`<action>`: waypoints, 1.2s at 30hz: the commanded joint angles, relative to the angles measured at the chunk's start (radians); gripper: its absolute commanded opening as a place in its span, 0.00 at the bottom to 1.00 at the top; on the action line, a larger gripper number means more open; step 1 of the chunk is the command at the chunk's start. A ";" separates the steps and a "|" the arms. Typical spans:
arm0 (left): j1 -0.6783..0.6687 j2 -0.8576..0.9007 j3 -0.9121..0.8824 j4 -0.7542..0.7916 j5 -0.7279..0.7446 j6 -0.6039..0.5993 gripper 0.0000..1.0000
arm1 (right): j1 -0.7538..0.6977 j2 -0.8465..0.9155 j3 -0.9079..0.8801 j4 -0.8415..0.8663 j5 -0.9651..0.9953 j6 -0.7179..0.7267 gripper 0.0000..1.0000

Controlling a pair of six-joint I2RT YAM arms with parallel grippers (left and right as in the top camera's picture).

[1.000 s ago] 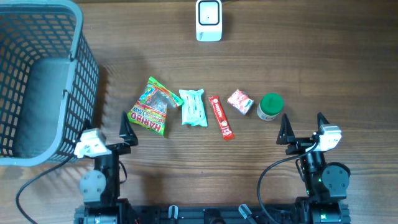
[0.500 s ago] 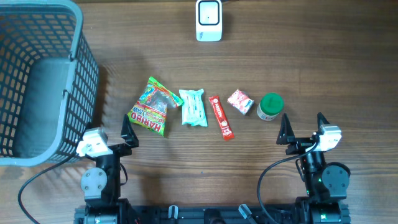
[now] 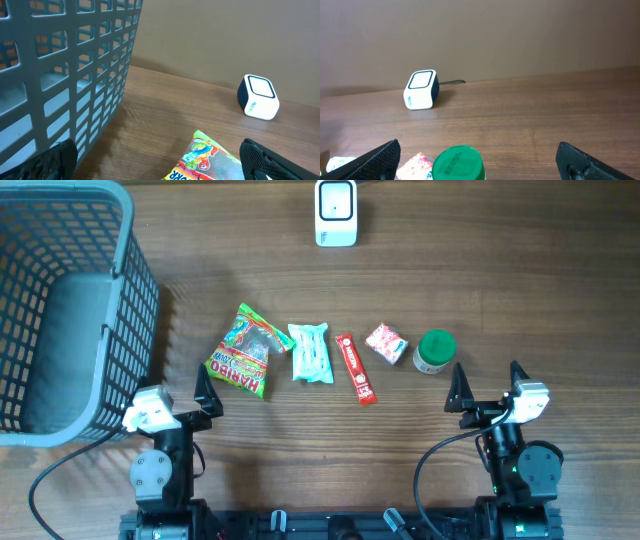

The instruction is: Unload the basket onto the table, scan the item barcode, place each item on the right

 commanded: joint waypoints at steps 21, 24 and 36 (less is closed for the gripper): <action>0.002 -0.011 -0.003 -0.001 -0.013 -0.002 1.00 | 0.002 0.694 1.145 -0.850 -0.017 0.225 1.00; 0.002 -0.011 -0.003 -0.001 -0.013 -0.002 1.00 | 0.001 0.984 1.452 -1.119 -0.042 0.220 1.00; 0.002 -0.011 -0.003 -0.001 -0.013 -0.002 1.00 | 0.002 1.554 1.587 -1.422 -0.088 0.266 1.00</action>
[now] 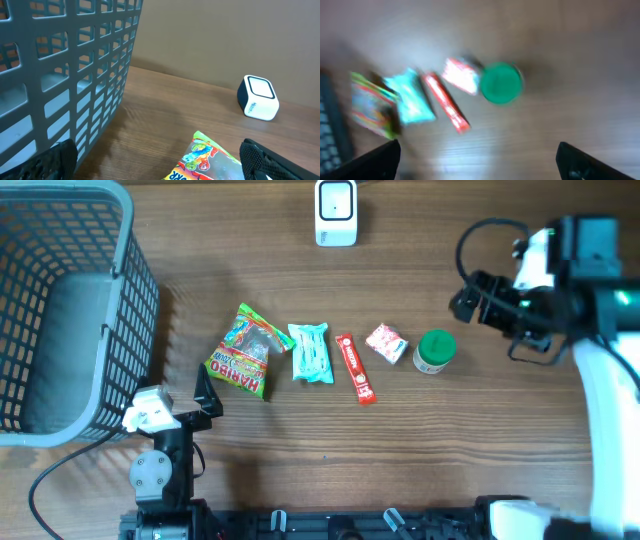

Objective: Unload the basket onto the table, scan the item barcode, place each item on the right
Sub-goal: 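Reach the right gripper to the green-capped jar and grasp it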

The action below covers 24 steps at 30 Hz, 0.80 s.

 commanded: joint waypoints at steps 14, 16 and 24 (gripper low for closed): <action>0.002 -0.008 -0.003 0.000 -0.013 -0.002 1.00 | 0.109 0.309 -0.119 0.105 0.094 0.161 1.00; 0.002 -0.008 -0.003 0.000 -0.013 -0.002 1.00 | 0.109 0.309 -0.179 0.148 0.092 0.165 1.00; 0.002 -0.008 -0.003 0.000 -0.013 -0.002 1.00 | 0.109 0.309 -0.273 0.277 0.115 0.193 1.00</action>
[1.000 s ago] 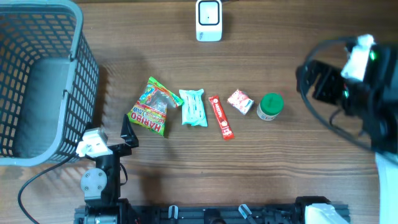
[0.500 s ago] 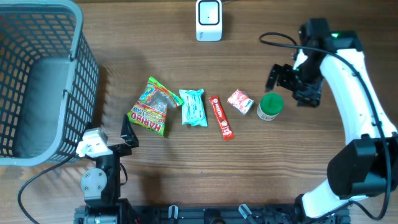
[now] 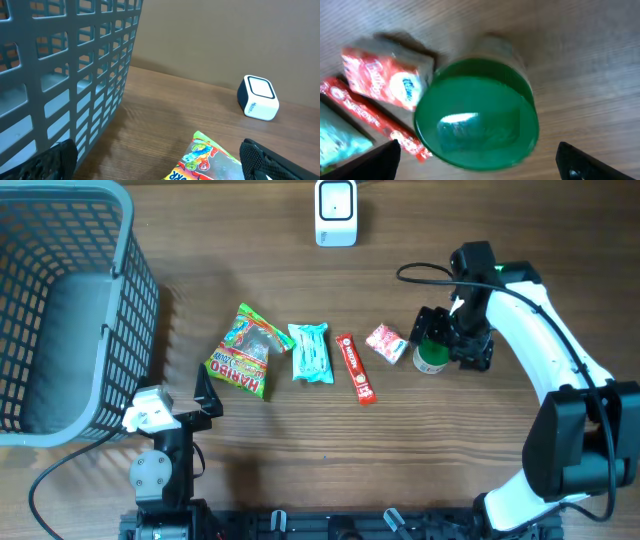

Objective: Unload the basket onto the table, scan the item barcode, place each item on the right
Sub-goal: 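Reach the right gripper to the green-capped jar and grasp it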

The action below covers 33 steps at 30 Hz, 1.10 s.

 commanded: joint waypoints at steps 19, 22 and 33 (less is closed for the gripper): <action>0.002 -0.008 -0.003 0.000 -0.013 -0.002 1.00 | -0.002 0.002 -0.208 0.244 0.117 0.121 1.00; 0.002 -0.008 -0.003 0.000 -0.013 -0.002 1.00 | -0.002 0.002 -0.218 0.273 0.146 0.087 1.00; 0.002 -0.008 -0.003 0.000 -0.013 -0.002 1.00 | 0.059 0.009 -0.219 0.295 0.143 0.038 1.00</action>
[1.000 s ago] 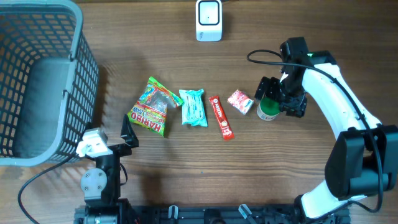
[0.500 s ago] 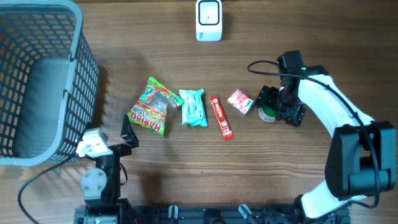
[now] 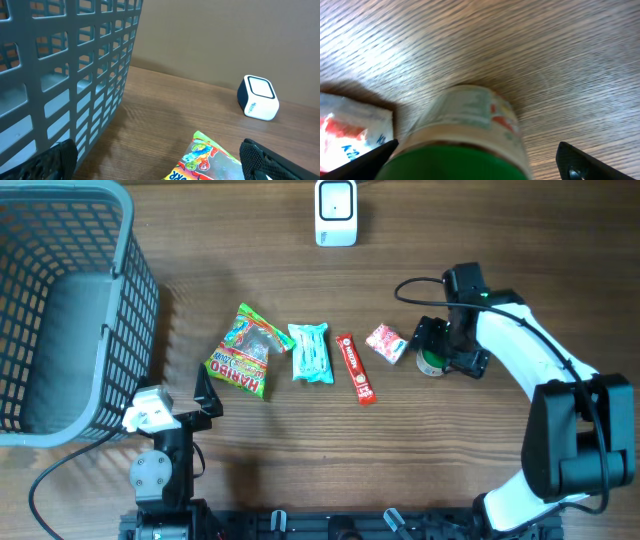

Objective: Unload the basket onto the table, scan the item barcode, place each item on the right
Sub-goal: 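Reach the right gripper to the green-capped jar and grasp it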

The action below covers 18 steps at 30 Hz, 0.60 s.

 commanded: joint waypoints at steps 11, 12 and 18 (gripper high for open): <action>0.002 -0.008 -0.003 0.000 -0.013 -0.002 1.00 | 0.093 0.154 -0.013 0.034 0.061 0.058 0.99; 0.002 -0.008 -0.003 0.000 -0.013 -0.002 1.00 | 0.093 0.153 -0.013 0.033 0.061 0.068 1.00; 0.002 -0.008 -0.003 0.000 -0.013 -0.002 1.00 | 0.091 0.153 0.037 -0.045 0.061 0.083 1.00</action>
